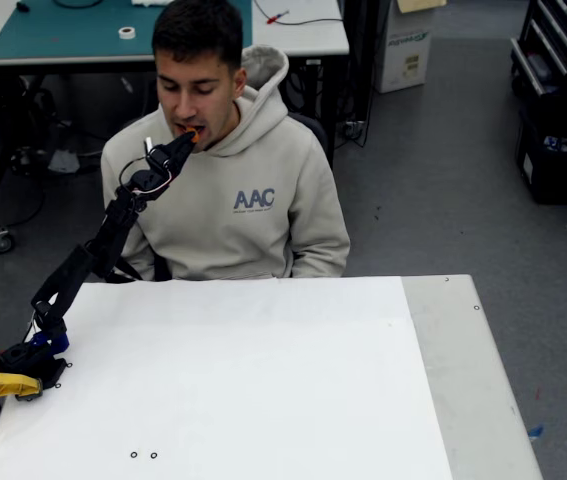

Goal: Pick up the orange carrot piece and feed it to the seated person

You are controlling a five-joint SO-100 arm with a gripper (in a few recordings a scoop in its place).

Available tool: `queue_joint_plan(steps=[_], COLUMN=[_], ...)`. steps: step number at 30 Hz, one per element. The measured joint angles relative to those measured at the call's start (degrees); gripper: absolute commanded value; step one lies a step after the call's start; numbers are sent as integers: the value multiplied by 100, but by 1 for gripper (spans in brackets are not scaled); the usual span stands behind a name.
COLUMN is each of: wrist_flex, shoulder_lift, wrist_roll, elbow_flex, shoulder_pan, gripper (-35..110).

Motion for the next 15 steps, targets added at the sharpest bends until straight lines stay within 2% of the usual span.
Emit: queue_joint_plan(steps=[15], wrist_flex=[0], shoulder_lift=[-18], wrist_roll=[0], elbow_flex=[0], shoulder_pan=[853], gripper=[39])
